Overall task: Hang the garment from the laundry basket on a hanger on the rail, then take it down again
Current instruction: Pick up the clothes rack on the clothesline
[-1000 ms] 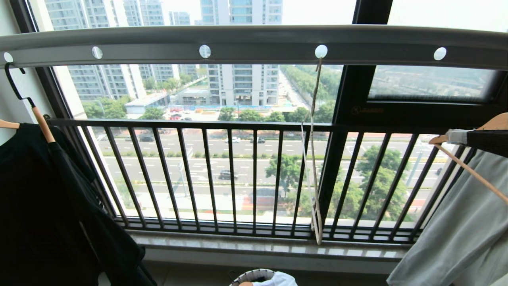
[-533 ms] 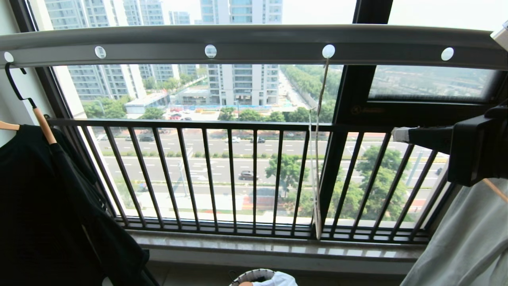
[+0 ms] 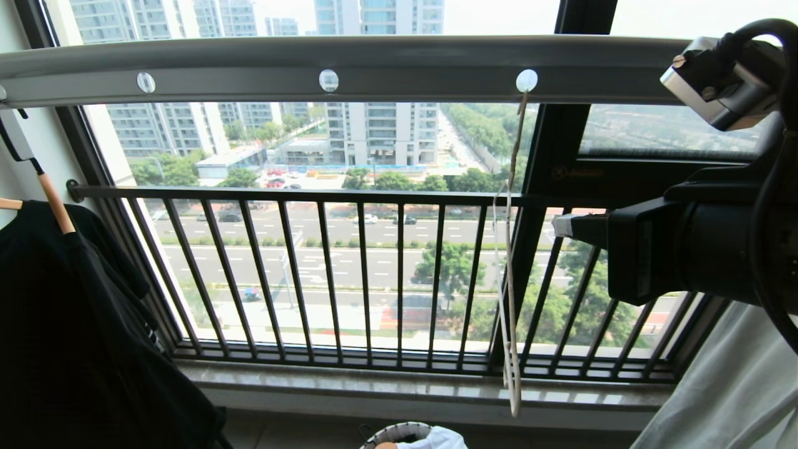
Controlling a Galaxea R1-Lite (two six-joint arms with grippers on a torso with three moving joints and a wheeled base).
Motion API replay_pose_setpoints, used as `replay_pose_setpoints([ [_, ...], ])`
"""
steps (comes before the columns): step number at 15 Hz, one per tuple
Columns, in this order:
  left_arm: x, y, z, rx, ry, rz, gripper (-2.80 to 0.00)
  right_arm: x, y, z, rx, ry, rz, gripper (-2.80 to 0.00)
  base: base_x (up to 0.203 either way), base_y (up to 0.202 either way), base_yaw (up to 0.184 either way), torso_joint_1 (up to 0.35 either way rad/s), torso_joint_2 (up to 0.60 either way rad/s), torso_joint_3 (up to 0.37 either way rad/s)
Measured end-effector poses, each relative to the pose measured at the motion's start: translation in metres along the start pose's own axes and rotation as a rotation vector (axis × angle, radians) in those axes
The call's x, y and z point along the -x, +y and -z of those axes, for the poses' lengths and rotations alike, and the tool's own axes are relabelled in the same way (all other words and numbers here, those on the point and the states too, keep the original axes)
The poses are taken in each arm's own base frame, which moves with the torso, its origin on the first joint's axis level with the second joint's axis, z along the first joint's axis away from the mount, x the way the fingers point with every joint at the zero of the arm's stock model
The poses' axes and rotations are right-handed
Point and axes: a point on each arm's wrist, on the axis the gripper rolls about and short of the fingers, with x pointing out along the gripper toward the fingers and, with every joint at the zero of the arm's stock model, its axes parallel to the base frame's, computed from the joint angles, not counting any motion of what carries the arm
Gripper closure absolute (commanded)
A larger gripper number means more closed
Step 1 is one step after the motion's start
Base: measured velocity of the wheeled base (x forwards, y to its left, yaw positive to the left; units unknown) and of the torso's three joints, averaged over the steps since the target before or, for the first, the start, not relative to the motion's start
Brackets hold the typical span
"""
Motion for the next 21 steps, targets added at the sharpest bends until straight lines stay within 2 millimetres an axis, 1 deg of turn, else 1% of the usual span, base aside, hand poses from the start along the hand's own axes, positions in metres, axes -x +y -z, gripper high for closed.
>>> replay_pose_setpoints([
  [1, 0.0, 0.0, 0.0, 0.0, 0.0, 0.0, 0.0, -0.001, 0.002, 0.0, 0.004, 0.001, 0.001, -1.75, 0.0, 0.0, 0.0, 0.0, 0.0, 0.0],
  [2, 0.0, 0.0, 0.0, 0.0, 0.0, 0.0, 0.0, -0.001, 0.004, 0.001, 0.009, 0.003, -0.003, -2.8, 0.0, 0.0, 0.0, 0.0, 0.0, 0.0],
  [5, 0.0, 0.0, 0.0, 0.0, 0.0, -0.001, 0.0, -0.002, 0.01, 0.001, 0.017, 0.005, -0.02, -2.8, 0.0, 0.0, 0.0, 0.0, 0.0, 0.0],
  [8, 0.0, 0.0, 0.0, 0.0, 0.0, 0.0, 0.0, -0.008, 0.018, 0.002, 0.027, 0.012, -0.018, -2.8, 0.0, 0.0, 0.0, 0.0, 0.0, 0.0],
  [11, 0.0, 0.0, 0.0, 0.0, 0.0, 0.0, 0.0, -0.023, 0.03, 0.006, 0.041, 0.022, 0.004, -2.8, 0.0, 0.0, 0.0, 0.0, 0.0, 0.0],
  [15, 0.0, 0.0, 0.0, 0.0, 0.0, 0.0, 0.0, -0.047, 0.045, 0.007, 0.054, 0.018, 0.075, -2.8, 0.0, 0.0, 0.0, 0.0, 0.0, 0.0],
  [18, 0.0, 0.0, 0.0, 0.0, 0.0, 0.0, 0.0, -0.054, 0.048, 0.01, 0.065, 0.026, 0.103, -2.8, 0.0, 0.0, 0.0, 0.0, 0.0, 0.0],
  [21, 0.0, 0.0, 0.0, 0.0, 0.0, 0.0, 0.0, -0.054, 0.047, 0.011, 0.07, 0.029, 0.122, -2.8, 0.0, 0.0, 0.0, 0.0, 0.0, 0.0],
])
